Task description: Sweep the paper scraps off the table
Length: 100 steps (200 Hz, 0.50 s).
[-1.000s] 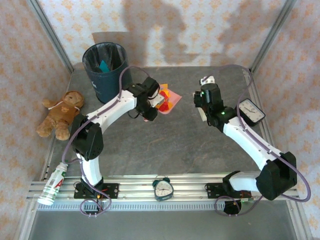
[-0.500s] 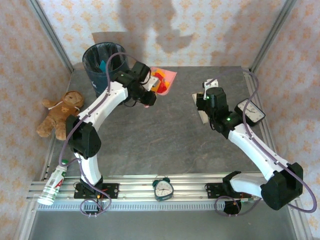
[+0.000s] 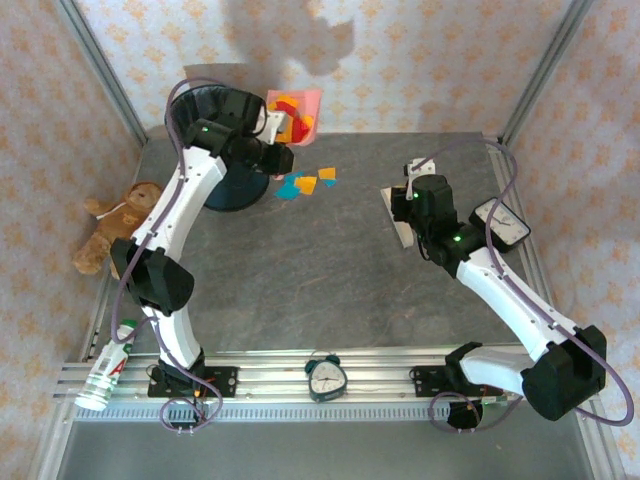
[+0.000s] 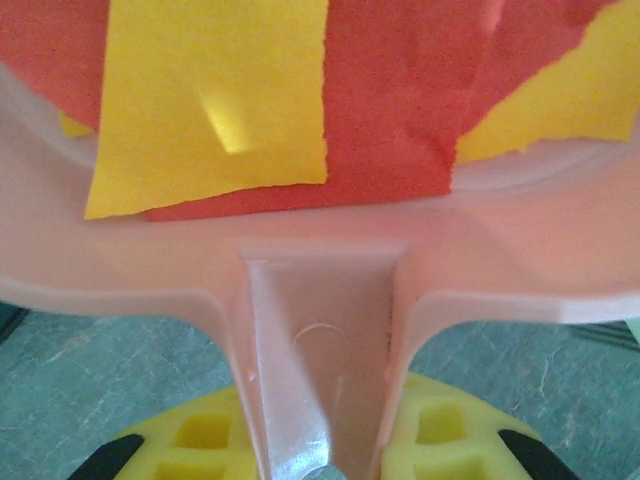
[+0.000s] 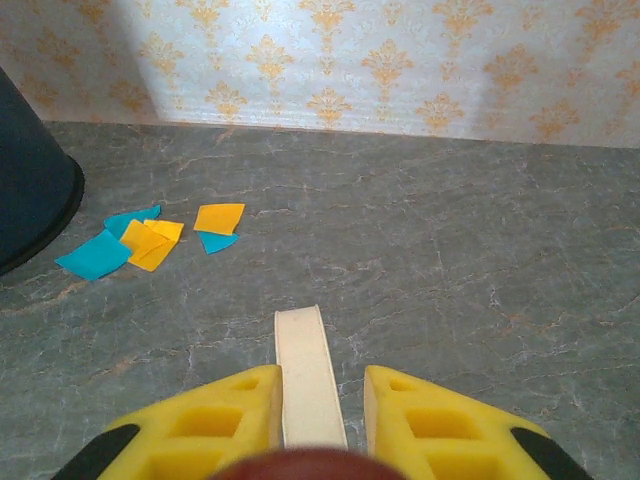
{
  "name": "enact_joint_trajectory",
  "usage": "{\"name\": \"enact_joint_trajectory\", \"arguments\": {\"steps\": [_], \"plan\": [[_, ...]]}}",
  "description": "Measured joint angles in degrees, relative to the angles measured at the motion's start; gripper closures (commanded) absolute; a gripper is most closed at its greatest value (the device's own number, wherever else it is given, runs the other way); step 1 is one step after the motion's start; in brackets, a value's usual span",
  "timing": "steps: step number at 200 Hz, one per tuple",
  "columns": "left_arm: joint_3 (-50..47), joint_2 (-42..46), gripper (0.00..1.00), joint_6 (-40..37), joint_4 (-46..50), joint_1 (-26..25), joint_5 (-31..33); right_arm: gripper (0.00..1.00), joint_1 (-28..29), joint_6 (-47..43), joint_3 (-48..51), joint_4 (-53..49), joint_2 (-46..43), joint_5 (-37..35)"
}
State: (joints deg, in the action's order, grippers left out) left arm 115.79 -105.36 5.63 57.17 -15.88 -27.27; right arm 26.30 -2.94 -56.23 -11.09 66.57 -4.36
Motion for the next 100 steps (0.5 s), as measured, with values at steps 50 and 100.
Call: {"name": "enact_joint_trajectory", "arguments": {"steps": [50,100], "plan": [[2.0,0.0,1.0,5.0,-1.5,4.3,-2.5,1.0,0.0,0.4,0.0,0.0,0.0,0.3],[3.1,0.2,1.0,11.2,-5.2,8.0,-4.3,1.0,0.0,1.0,0.0,0.0,0.0,0.5]]}}
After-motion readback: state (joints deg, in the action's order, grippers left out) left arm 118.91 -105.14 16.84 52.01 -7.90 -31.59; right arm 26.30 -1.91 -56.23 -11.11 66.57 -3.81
